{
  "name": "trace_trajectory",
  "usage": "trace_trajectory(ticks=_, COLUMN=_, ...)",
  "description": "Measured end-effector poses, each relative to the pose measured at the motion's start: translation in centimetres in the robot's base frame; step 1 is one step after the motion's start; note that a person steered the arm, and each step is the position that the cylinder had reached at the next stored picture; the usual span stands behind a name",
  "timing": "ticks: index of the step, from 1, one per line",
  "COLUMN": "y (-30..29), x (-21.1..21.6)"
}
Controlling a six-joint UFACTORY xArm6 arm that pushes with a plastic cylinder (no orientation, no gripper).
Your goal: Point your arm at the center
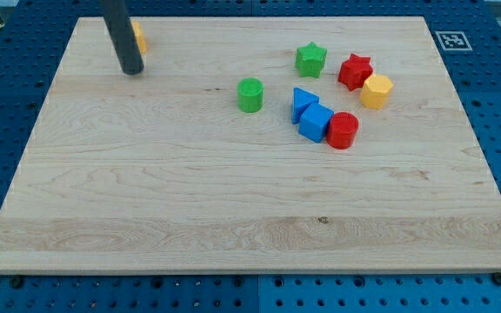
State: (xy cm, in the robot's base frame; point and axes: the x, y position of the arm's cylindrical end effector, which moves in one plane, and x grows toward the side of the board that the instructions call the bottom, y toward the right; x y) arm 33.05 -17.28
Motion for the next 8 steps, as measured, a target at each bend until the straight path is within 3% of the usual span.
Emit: trace_trajectory(ticks=8, y=0.7, x=2.8)
